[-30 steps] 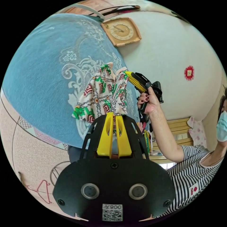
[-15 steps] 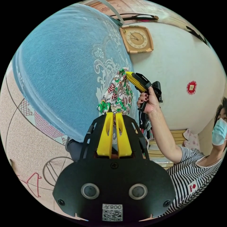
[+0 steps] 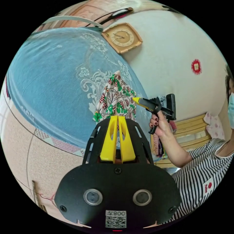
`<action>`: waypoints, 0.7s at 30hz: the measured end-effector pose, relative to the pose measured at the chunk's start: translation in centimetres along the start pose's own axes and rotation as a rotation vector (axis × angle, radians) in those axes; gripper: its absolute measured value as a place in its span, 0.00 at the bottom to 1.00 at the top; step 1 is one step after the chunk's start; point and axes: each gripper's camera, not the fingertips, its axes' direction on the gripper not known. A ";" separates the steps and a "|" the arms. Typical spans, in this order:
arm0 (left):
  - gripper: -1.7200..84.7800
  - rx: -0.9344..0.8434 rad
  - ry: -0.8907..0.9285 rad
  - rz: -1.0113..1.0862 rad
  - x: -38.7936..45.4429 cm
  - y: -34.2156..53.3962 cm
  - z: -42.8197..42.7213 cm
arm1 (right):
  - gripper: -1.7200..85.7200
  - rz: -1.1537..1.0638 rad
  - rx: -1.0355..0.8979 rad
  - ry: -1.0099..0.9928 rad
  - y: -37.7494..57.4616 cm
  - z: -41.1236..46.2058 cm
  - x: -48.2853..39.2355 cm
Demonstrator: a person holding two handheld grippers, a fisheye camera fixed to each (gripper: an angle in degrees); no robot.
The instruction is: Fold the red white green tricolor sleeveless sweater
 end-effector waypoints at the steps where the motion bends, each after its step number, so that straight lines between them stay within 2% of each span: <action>1: 0.02 -0.019 -0.041 0.031 0.6 -0.4 0.7 | 0.02 0.002 -0.023 0.001 1.3 0.7 -0.2; 5: 0.02 -0.069 -0.225 0.044 0.9 -1.0 2.7 | 0.02 -0.030 -0.165 0.091 3.6 5.0 -1.0; 8: 0.02 -0.050 -0.153 -0.034 0.5 -0.7 3.1 | 0.02 -0.038 -0.120 0.087 4.2 5.1 -1.3; 12: 0.03 -0.052 -0.169 -0.022 2.2 0.5 3.2 | 0.02 -0.005 -0.167 0.027 4.1 4.8 -0.6; 17: 0.04 -0.089 -0.131 0.146 7.0 2.4 3.7 | 0.02 0.039 -0.016 0.001 6.5 -0.1 1.2; 21: 0.06 -0.245 -0.131 0.354 12.3 4.3 7.5 | 0.02 0.105 0.015 -0.052 10.2 -1.8 3.3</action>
